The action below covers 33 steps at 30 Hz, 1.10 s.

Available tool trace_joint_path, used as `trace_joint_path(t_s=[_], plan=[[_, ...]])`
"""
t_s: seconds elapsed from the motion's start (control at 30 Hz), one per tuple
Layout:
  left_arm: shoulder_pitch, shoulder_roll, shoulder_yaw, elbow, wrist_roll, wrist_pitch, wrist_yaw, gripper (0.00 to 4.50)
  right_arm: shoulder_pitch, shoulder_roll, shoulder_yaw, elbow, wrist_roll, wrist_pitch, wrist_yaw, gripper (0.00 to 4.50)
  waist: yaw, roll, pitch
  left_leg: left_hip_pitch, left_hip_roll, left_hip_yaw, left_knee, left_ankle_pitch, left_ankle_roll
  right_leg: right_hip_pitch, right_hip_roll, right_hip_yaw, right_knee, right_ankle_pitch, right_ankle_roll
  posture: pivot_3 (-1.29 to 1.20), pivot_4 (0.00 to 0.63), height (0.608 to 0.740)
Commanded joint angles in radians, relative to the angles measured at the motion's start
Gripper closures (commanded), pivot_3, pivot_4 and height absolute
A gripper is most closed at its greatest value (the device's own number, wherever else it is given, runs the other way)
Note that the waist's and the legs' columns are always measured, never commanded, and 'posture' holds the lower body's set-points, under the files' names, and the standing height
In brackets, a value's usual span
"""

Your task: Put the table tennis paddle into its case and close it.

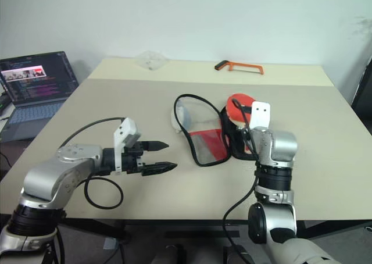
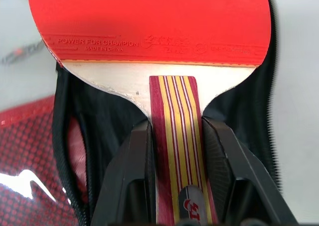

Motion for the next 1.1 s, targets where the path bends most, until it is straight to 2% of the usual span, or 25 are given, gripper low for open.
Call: trace_joint_path(t_s=[0.03,0.4,0.57,0.9,1.1], plan=[[-0.003,0.003,0.010,-0.038,-0.009,-0.014,0.000,0.00,-0.022,-0.019,0.016,0.029,-0.009,-0.075,0.010,3.41,0.000,0.000,0.000,0.000,0.000,0.000,0.000,0.000,0.000,0.000,0.000,0.000,0.000,0.000,0.000,0.00,0.150,0.740],[-0.001,0.001,0.008,-0.044,-0.010,-0.013,0.004,0.00,-0.024,-0.030,0.032,0.119,-0.032,-0.159,0.000,3.41,-0.001,0.000,0.000,0.001,0.000,0.000,0.000,0.000,0.000,0.001,0.000,0.000,0.000,0.000,0.000,0.00,0.150,0.740],[-0.007,0.001,0.006,-0.035,-0.006,-0.018,0.002,0.00,-0.015,-0.028,0.032,0.125,0.002,-0.178,0.044,3.41,0.000,0.000,0.000,0.001,0.000,0.000,0.000,0.000,0.000,0.001,0.000,0.000,0.000,0.000,0.000,0.00,0.150,0.740],[-0.016,0.001,-0.004,-0.021,0.003,-0.029,-0.006,0.00,-0.013,-0.023,0.021,0.102,0.000,-0.174,0.043,0.03,0.000,0.000,0.000,0.001,0.000,0.000,-0.001,0.000,0.000,0.001,0.000,0.000,0.000,0.000,0.000,0.00,0.150,0.740],[-0.034,-0.004,-0.017,0.005,0.017,-0.042,-0.012,0.00,-0.015,-0.028,0.012,0.074,0.008,-0.166,0.052,0.01,0.000,0.000,0.000,0.001,0.000,-0.001,-0.001,0.000,0.000,0.001,0.000,0.000,0.000,0.000,0.000,0.00,0.150,0.740]])
